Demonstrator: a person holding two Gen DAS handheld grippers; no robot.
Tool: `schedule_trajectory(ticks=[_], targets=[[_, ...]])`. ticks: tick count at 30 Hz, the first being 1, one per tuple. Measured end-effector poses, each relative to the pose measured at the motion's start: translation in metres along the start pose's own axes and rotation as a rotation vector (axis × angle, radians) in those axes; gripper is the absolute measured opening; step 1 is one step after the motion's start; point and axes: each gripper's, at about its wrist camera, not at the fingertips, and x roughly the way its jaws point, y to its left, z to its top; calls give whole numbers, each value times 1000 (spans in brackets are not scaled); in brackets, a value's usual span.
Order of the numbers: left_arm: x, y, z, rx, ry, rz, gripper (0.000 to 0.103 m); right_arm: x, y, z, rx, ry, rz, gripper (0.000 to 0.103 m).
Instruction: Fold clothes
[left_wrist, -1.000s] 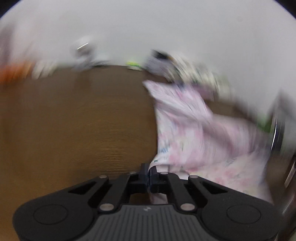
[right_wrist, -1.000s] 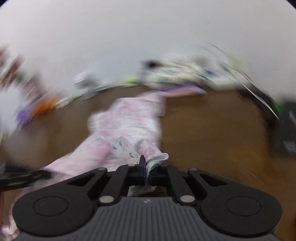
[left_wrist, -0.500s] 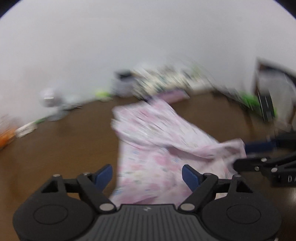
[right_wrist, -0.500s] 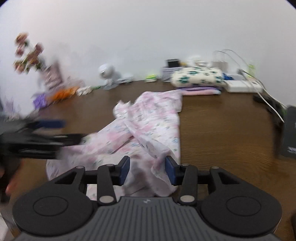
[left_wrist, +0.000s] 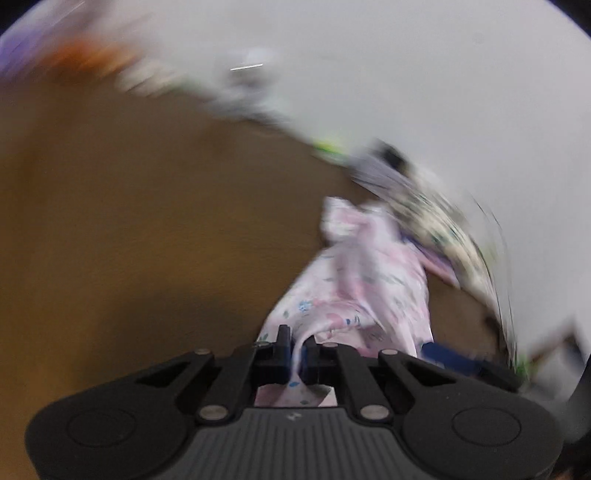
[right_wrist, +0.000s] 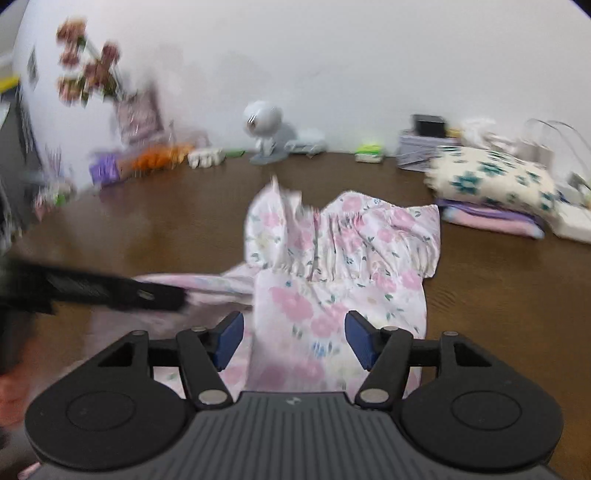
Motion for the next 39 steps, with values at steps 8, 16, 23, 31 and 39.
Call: schedule_trajectory(ticks=[8, 16, 23, 31, 39], targets=[[-30, 62, -12, -352, -166, 4, 3, -13, -69, -3, 460, -112, -46, 1], [-52, 15, 9, 3, -244, 130, 43, -65, -132, -36, 652, -203, -245, 49], [-8, -112, 5, 858, -130, 158, 90, -97, -77, -17, 407, -307, -272, 65], [72, -104, 14, 914, 104, 171, 21, -47, -39, -37, 214, -44, -65, 62], [26, -2, 99, 173, -134, 304, 12, -42, -34, -50, 183, 11, -73, 61]])
